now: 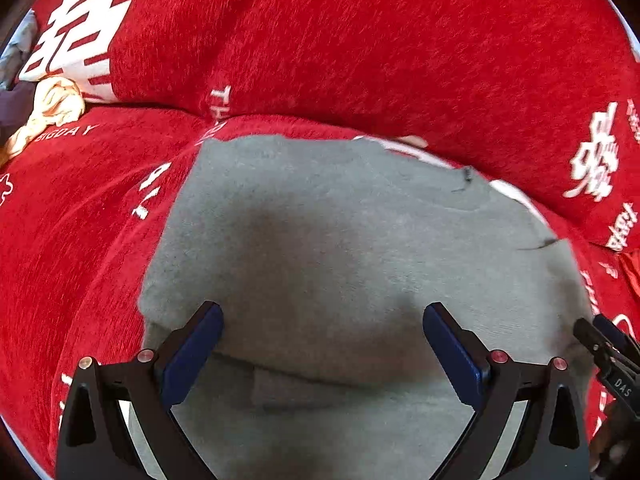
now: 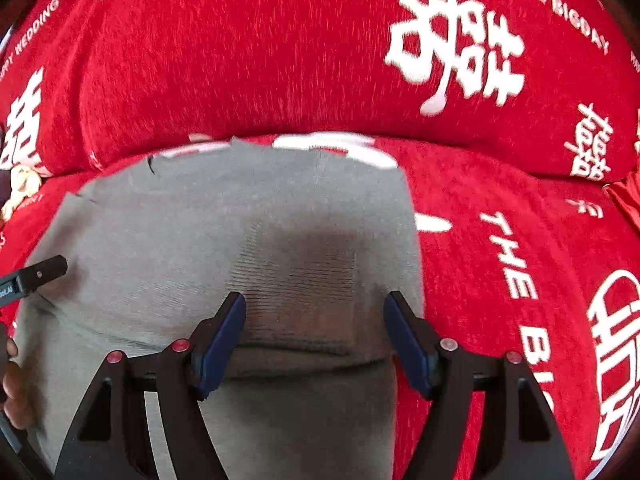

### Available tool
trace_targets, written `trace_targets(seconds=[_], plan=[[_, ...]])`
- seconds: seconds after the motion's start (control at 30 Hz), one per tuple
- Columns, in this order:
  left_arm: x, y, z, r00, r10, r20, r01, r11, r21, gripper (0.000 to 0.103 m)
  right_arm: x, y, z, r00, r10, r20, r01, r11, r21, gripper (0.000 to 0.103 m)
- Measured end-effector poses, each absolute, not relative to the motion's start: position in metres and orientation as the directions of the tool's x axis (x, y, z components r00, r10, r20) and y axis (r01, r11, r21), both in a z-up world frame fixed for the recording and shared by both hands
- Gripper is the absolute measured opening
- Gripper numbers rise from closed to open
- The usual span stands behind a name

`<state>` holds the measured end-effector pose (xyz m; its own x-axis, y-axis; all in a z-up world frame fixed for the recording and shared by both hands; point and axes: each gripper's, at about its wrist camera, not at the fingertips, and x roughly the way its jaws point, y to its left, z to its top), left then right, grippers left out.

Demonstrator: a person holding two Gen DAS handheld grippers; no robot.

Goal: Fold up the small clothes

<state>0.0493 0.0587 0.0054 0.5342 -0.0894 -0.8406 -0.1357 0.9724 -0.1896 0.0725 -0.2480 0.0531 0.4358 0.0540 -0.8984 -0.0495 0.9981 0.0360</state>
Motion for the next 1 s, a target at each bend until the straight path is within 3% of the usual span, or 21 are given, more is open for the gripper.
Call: trace_targets(seconds=[0.27,1.0], plan=[[0.02,0.012,-0.009,0.521,0.007,-0.854,0.006,1.0,0.011,0.101,0.042,-0.184,0.048,0.397,0.066,-0.916,-0.208,0.978,-0.02,0.075],[-0.066,0.023,-0.009,0.524,-0.029,-0.851,0.04,0.999,-0.01,0.101,-0.042,-0.19,0.049,0.409,0.063,-0.91,-0.159,0.987,-0.004,0.081]])
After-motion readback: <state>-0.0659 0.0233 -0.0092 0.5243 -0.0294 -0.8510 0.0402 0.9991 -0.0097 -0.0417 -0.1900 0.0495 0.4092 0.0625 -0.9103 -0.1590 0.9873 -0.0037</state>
